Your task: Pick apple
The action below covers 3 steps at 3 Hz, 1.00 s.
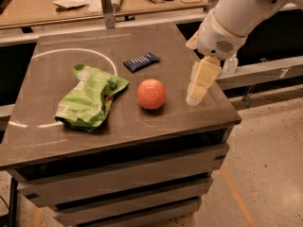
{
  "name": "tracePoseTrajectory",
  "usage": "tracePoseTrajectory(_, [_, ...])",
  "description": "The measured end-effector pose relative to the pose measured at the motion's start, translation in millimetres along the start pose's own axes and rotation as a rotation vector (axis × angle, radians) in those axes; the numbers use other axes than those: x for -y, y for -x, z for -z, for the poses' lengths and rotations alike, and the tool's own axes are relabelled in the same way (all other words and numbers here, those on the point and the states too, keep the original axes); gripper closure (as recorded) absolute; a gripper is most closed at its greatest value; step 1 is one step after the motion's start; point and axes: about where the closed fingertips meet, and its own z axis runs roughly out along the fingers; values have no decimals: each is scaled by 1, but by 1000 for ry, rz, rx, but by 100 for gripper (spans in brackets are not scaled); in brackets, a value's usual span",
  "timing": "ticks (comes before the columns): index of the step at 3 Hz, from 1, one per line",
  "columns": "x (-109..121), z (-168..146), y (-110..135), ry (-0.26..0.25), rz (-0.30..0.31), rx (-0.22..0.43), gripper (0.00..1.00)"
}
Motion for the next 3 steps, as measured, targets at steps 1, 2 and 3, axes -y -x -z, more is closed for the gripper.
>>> tracePoseTrajectory(1, [-2, -53, 26, 97, -7, 86, 0])
tracePoseTrajectory(2, [-10, -75, 44, 158, 2, 138, 0])
tracePoseTrajectory(3, [-26, -89, 67, 213, 41, 169, 19])
